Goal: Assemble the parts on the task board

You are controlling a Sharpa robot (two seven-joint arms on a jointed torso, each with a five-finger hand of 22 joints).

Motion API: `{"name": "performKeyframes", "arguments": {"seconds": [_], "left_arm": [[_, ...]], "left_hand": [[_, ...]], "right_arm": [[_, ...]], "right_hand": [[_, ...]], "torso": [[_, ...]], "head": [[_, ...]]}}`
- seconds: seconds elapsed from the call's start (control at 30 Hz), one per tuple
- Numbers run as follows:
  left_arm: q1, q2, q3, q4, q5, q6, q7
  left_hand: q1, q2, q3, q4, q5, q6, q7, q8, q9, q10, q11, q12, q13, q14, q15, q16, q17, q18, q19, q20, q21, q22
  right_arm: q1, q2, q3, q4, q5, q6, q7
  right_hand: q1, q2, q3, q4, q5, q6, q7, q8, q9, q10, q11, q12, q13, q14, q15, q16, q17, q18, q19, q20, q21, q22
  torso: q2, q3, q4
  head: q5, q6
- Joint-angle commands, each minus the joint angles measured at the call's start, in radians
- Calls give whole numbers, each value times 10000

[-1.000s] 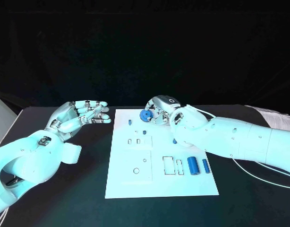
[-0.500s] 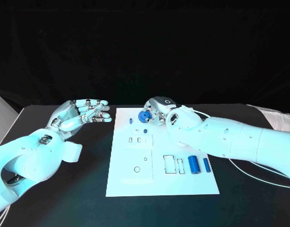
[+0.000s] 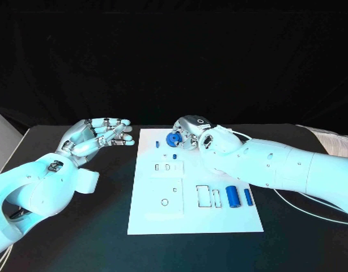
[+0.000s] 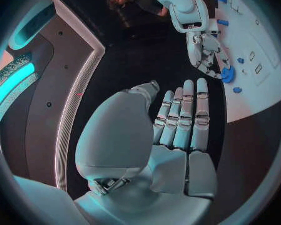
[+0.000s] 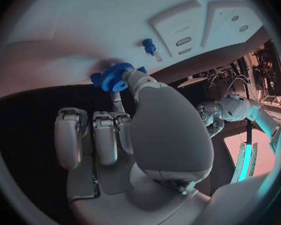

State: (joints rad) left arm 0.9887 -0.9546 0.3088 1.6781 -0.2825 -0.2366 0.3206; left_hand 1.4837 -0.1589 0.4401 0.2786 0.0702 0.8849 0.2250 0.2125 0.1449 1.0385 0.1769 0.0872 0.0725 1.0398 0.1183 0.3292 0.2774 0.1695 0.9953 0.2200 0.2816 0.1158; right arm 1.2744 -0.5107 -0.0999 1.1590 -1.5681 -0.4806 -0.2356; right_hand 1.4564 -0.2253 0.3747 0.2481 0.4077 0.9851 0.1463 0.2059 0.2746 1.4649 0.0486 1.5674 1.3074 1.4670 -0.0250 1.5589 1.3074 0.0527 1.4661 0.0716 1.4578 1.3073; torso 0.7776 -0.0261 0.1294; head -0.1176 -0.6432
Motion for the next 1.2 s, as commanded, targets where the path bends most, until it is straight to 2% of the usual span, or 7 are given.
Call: {"name": "performKeyframes", "arguments": {"seconds": [0.03, 0.3, 0.5, 0.9, 1.2], "left_arm": [[0, 13, 5, 19, -41, 159, 51], [0, 16, 5, 10, -43, 161, 49], [0, 13, 5, 4, -44, 164, 50], [-2, 16, 5, -11, -47, 180, 47], [-3, 18, 5, -15, -47, 196, 40]], "left_hand": [[-16, -74, 62, 11, -60, -26, 106, 17, -2, 83, -21, -65, -10, -54, 3, 34, 10, 125, 21, -26, 51, 17], [-16, -74, 62, 11, -60, -26, 106, 17, -2, 83, -21, -65, -10, -54, 3, 34, 10, 125, 21, -26, 51, 17], [-16, -74, 62, 11, -60, -26, 106, 17, -2, 83, -21, -65, -10, -54, 3, 34, 10, 125, 21, -26, 51, 17], [-16, -74, 62, 11, -60, -26, 106, 17, -2, 83, -21, -65, -10, -54, 3, 34, 10, 125, 21, -26, 51, 17], [-16, -74, 62, 11, -60, -26, 106, 17, -2, 83, -21, -65, -10, -54, 3, 34, 10, 125, 21, -26, 51, 17]], "right_arm": [[-55, -5, -42, -82, -243, 478, -313], [-62, -6, -45, -84, -341, 455, -419], [-80, -69, -46, -9, -413, 375, -443], [-119, -196, -45, 197, -531, 48, -487], [-141, -232, -44, 300, -584, -73, -489]], "right_hand": [[-102, 31, 66, -24, -83, 218, -164, 266, 185, 1059, -18, 34, 2634, 972, -54, 37, 2314, -205, 644, -44, 23, 1235], [-111, 25, 74, -28, -92, 210, -163, 263, 184, 1059, -16, 34, 2634, 972, -52, 37, 2314, -210, 650, -42, 41, 1259], [-115, 21, 77, -30, -96, 207, -162, 263, 184, 1059, -16, 34, 2634, 973, -50, 39, 2319, -210, 649, -41, 39, 1257], [-126, 14, 88, -37, -105, 209, -163, 266, 186, 1059, -15, 34, 2634, 974, -48, 39, 2322, -221, 663, -39, 78, 1306], [-129, 10, 92, -39, -107, 210, -164, 267, 187, 1059, -15, 34, 2634, 974, -47, 40, 2324, -223, 665, -39, 83, 1313]], "torso": [[7, 2, -6], [0, 4, 15], [7, 6, -7], [6, 4, 5], [12, 2, -9]], "head": [[-3, 8], [-14, -17], [4, -29], [10, -38], [23, -74]]}}
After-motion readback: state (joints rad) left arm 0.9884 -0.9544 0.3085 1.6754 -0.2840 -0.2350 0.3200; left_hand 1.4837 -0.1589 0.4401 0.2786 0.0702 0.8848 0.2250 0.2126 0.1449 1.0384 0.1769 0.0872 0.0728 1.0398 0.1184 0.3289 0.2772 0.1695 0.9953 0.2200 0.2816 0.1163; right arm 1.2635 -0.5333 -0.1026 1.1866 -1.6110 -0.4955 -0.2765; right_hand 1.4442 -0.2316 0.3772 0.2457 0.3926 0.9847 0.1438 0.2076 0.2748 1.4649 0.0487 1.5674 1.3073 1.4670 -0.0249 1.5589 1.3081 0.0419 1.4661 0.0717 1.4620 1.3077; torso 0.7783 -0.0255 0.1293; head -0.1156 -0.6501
